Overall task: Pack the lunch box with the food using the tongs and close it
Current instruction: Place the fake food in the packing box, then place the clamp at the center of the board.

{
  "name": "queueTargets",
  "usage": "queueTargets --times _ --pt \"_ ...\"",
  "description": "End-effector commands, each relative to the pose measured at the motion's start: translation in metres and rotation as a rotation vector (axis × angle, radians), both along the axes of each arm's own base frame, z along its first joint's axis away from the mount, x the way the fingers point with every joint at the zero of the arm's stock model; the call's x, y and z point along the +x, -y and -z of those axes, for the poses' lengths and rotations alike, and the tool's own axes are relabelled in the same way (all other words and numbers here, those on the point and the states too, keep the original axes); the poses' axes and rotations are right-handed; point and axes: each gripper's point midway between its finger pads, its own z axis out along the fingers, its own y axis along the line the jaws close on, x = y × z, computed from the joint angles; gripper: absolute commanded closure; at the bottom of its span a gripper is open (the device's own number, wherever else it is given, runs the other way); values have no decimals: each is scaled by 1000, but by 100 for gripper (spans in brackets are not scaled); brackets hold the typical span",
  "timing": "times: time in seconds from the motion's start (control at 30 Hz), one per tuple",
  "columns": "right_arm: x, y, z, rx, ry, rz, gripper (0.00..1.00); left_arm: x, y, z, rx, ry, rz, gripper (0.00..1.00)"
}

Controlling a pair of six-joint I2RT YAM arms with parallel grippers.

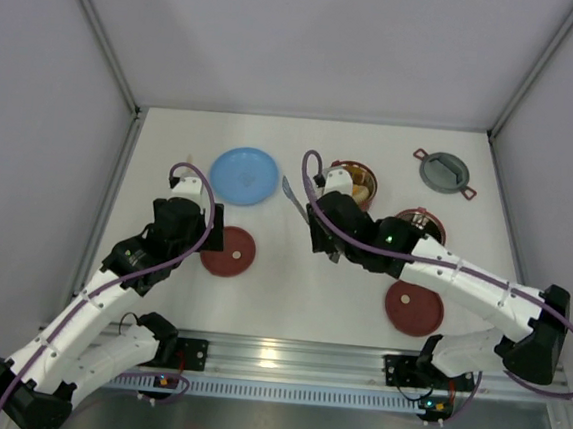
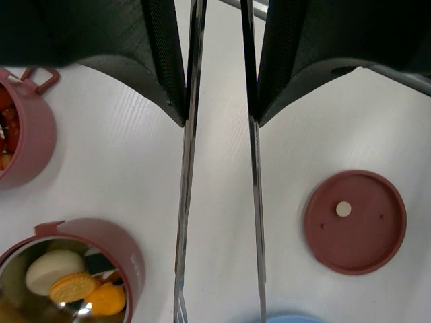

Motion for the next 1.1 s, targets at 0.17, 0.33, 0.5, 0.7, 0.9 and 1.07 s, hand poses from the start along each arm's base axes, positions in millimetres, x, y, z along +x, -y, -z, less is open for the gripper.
queueTargets --times 0.17,0.33,0.5,0.7,0.9,1.07 --pt "-38 -29 53 113 -46 -41 58 3 0 -5 4 21 -4 1" --pt "-54 -44 81 93 -64 -71 58 3 -1 -6 4 22 -7 1" --pt "-60 -53 98 70 -85 -80 58 3 -1 -6 4 22 -7 1" --pt "-57 -45 124 -6 -99 -24 57 3 -1 -6 2 21 -8 1" --pt "-68 -39 147 -23 -134 -37 52 3 -1 -4 5 18 -4 1" --pt "-75 -43 152 -21 -137 -53 49 2 0 -5 3 20 -5 1"
